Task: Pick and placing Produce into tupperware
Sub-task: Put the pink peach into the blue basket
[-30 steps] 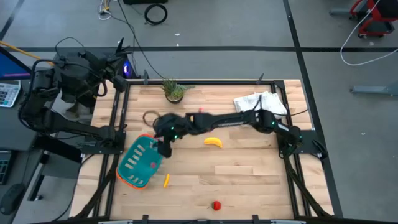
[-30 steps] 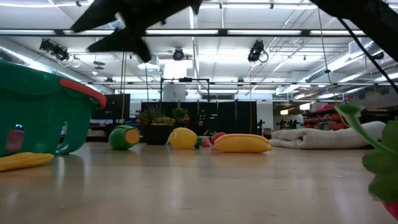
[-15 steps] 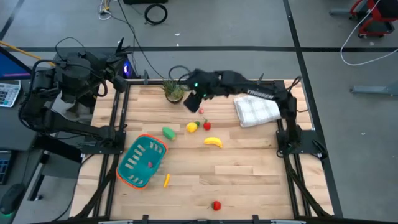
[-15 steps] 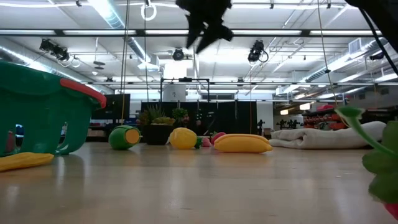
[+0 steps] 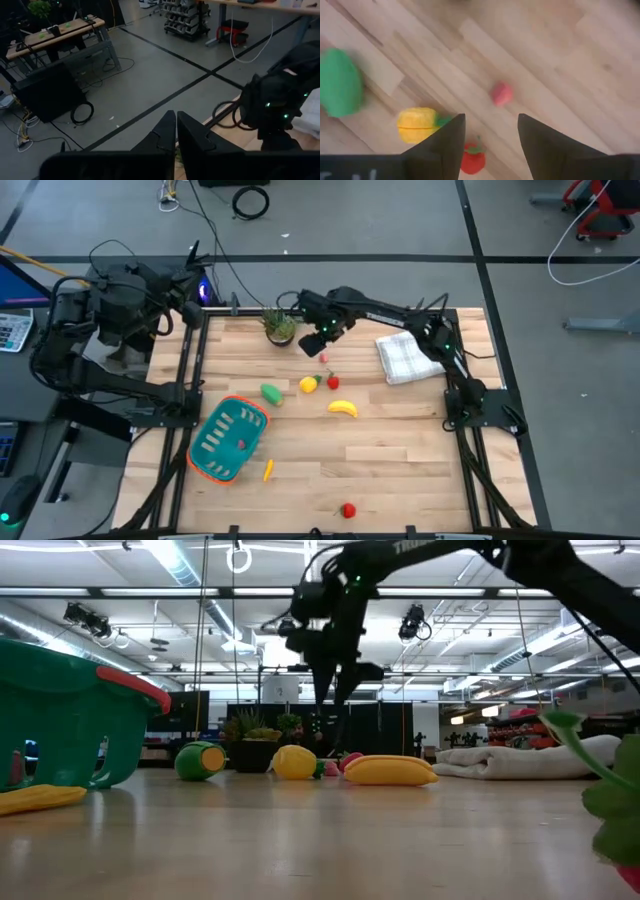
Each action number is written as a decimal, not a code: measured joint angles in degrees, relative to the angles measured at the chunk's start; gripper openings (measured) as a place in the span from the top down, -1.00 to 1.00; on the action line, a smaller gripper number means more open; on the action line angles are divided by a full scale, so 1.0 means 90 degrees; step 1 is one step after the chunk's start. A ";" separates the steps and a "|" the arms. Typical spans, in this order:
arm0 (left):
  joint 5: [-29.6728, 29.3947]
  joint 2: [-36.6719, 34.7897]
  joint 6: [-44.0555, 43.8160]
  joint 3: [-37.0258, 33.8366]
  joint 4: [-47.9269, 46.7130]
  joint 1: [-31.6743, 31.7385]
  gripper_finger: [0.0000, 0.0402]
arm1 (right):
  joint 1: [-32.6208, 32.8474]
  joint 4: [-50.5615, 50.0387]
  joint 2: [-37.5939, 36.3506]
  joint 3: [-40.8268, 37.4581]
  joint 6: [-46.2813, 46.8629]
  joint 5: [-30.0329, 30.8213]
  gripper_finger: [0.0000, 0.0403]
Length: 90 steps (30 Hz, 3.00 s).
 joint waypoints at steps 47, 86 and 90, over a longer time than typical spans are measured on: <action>0.0000 0.0000 -0.0005 0.0000 -0.0104 0.0002 0.88 | 0.0421 0.0708 0.0855 -0.0943 0.0212 0.1229 0.07; -0.0002 0.0000 0.0005 0.0000 -0.0104 0.0001 0.90 | 0.1121 0.4424 -0.0244 -0.0942 -0.0138 -0.0464 0.86; -0.0002 0.0000 0.0007 0.0000 -0.0102 0.0002 0.92 | 0.1596 0.5876 -0.0792 -0.0941 -0.0456 -0.0803 0.86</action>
